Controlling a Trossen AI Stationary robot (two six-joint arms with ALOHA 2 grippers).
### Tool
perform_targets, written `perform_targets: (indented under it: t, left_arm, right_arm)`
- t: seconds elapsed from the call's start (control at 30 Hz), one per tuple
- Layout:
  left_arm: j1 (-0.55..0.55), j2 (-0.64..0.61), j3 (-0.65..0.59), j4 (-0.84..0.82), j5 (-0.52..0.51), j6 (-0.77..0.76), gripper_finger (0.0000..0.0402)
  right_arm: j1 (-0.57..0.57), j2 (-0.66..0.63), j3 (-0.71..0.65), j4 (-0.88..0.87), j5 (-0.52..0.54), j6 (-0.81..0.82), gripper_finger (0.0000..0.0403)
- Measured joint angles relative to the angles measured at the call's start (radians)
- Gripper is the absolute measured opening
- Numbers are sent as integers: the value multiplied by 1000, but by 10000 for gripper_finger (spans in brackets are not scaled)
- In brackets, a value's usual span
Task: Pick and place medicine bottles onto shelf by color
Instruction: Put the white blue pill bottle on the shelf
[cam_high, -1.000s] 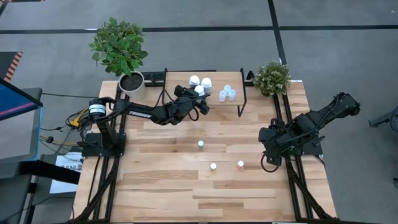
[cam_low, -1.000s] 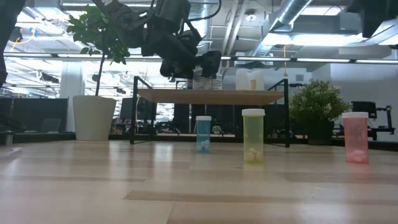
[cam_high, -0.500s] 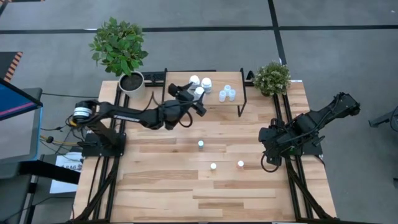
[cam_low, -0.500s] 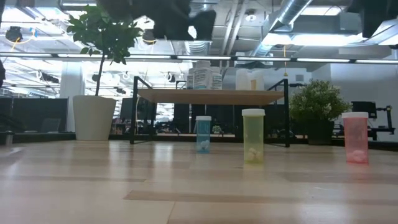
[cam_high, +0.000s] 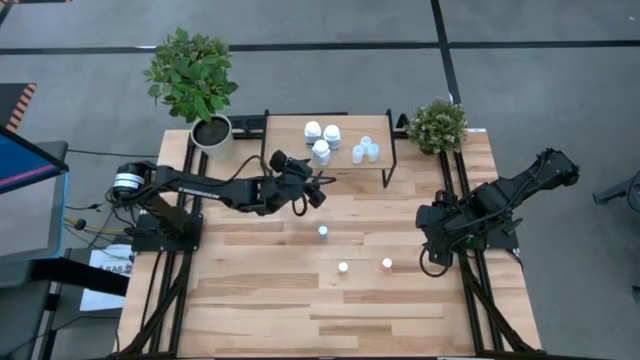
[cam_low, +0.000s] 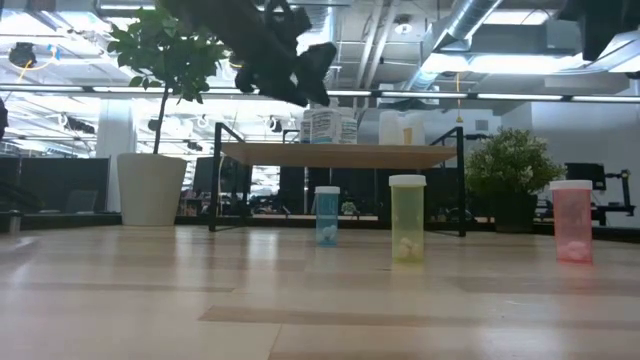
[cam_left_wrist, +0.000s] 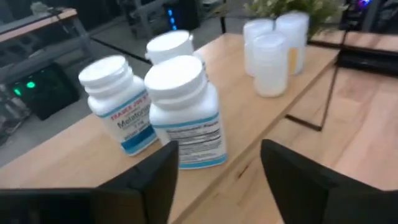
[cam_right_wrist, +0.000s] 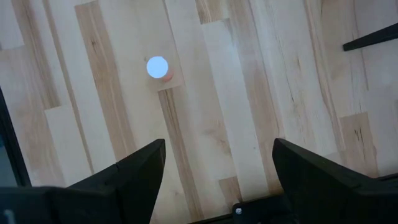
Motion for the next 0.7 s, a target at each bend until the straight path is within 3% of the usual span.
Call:
perform_targets:
  t: [0.17,0.3,0.7]
  left_arm:
    - [46,50,0,-4,4,-9,156]
    - [66,73,0,91,20,6,124]
    - [93,73,1,166,42,46,109]
  right_arm:
    - [0,0,0,0,0,0,317]
    - [0,0,0,1,0,0,317]
    - [0,0,0,1,0,0,317]
